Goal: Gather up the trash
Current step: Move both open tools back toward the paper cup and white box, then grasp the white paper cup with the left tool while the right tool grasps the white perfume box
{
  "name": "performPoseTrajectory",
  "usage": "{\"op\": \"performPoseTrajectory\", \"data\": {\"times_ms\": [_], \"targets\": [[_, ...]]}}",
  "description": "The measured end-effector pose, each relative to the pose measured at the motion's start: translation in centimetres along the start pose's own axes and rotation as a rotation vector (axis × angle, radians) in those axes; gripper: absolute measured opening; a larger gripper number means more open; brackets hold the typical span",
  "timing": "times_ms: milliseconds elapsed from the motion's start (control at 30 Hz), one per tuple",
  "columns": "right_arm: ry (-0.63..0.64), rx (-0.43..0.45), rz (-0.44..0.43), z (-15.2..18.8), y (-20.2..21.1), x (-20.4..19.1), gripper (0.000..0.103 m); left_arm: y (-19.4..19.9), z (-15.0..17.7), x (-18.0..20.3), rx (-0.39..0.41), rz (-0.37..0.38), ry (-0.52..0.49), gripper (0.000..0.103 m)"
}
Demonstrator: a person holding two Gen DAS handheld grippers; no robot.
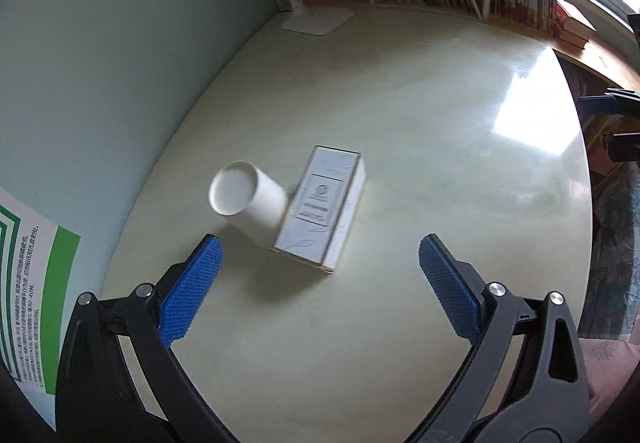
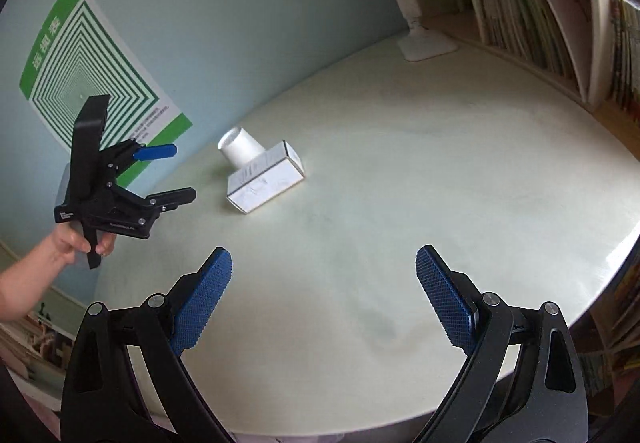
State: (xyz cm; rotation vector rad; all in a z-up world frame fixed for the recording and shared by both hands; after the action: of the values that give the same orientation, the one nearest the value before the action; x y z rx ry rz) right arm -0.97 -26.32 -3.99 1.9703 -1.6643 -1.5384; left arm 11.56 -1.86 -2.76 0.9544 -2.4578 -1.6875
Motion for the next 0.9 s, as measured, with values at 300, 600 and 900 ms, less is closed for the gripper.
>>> {"op": "performPoseTrajectory", "data": {"times_ms": [300,600,900], "targets": [[-0.054,-0.030,0.026,-3.4,-7.4,-5.3,0.093,-2.8,-0.5,-6.3,0.005,0.050,0.015,0.096],[-0.069,-0.105,0.041,-4.7,-14.3,-7.3,0.093,-7.1,-0.9,-7.5,-0.012,0.115,-0.010,0.096],[-0.053,-0.172,0.067,-5.6,-18.7,-7.0,0.093,-10.1,-1.2,-8.4,0.005,0.176,-0.003,0.096]]}}
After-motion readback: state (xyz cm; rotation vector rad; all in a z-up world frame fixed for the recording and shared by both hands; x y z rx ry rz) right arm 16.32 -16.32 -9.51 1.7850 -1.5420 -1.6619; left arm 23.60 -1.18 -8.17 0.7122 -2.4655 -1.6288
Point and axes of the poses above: each gripper's, at about its wrist camera, not at the fingertips, and y roughly against the way its jaws point, x to its right, z to its underside, the point moved 1 cm from there along -y, roughly the way its jaws point, and after that the axes turned 10 degrees about -y, right-handed, at the moved point
